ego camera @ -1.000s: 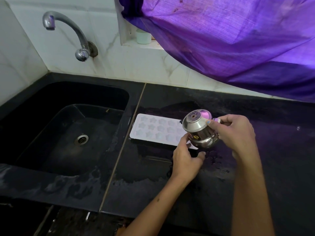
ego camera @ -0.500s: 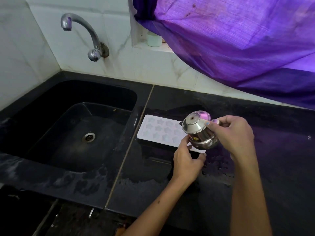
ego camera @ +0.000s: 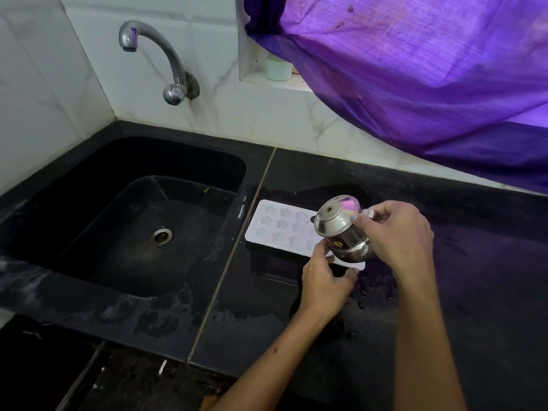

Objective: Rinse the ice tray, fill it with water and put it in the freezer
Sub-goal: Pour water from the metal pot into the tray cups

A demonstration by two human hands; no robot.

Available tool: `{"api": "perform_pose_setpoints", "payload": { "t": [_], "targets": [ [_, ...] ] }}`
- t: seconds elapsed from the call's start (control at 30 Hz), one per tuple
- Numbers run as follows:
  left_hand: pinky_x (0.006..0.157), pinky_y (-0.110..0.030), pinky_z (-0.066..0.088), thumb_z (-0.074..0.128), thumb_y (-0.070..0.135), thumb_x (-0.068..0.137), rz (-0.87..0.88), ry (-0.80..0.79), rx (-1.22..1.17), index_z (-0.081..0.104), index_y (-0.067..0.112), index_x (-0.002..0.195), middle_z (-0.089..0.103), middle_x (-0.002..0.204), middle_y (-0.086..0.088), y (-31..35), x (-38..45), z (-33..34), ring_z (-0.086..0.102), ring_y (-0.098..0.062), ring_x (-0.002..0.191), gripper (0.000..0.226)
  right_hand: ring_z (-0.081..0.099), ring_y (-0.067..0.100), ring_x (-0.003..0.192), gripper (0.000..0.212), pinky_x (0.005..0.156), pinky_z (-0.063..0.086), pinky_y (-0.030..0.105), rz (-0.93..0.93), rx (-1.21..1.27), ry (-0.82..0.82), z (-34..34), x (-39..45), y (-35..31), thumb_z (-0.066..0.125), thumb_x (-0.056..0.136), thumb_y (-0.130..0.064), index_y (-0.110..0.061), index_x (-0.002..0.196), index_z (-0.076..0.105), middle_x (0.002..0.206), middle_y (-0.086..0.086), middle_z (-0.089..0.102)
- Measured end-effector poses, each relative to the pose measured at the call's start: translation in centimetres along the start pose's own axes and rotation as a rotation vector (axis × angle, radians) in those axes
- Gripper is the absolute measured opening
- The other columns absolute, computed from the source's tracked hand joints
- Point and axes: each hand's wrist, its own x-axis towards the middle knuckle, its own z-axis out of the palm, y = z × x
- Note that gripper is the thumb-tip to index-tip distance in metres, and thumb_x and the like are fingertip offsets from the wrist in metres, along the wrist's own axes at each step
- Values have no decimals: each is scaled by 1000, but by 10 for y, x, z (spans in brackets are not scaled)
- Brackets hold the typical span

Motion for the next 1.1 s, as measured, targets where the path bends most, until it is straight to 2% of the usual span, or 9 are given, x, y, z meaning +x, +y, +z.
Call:
{"api": "perform_pose_setpoints", "payload": {
  "t": [0.3, 0.43, 0.53, 0.63, 0.83, 1.1],
  "targets": [
    [98, -30, 44, 71, 18, 77, -6, -21, -1, 45, 24, 130, 55, 112, 15, 4, -1, -3, 51, -9, 119, 60, 60, 21, 85, 15, 70, 37, 30, -3, -7, -3, 0, -1, -3, 71, 82, -34, -24, 75, 63, 84, -2, 67],
    [99, -31, 44, 71, 19, 76, 3, -20, 12, 44, 25, 131, 56, 117, 12, 3, 0, -3, 50, -10, 121, 62, 60, 21, 85, 14, 70, 37, 30, 11, 7, -4, -2, 0, -3, 70, 82, -34, -24, 76, 64, 83, -3, 66],
    [101, -33, 44, 71, 18, 77, 19, -7, 29, 43, 26, 134, 56, 126, 9, 3, 0, -5, 48, -9, 122, 64, 62, 21, 85, 16, 71, 44, 33, 30, 49, -5, -3, 1, -3, 70, 83, -36, -24, 74, 64, 83, -4, 67],
    [101, -33, 44, 71, 16, 77, 38, 9, 31, 43, 27, 134, 55, 125, 11, 3, 1, -9, 49, -9, 122, 64, 64, 20, 83, 20, 78, 51, 40, 40, 91, 3, -2, 2, -2, 71, 82, -35, -23, 68, 63, 78, -7, 67],
    [100, -33, 45, 70, 14, 77, 43, 18, 34, 44, 26, 133, 56, 127, 10, 2, 1, -16, 51, -8, 121, 63, 63, 22, 83, 21, 76, 51, 38, 38, 100, 14, 4, 0, -6, 72, 80, -37, -19, 71, 65, 77, -6, 68],
    [99, -35, 45, 71, 16, 76, 14, -8, 34, 45, 28, 129, 57, 123, 10, -1, 6, -26, 51, -8, 120, 60, 61, 25, 89, 17, 71, 39, 31, 32, 2, 7, 14, -1, -21, 72, 80, -38, -24, 76, 64, 87, -2, 67]
  ]
}}
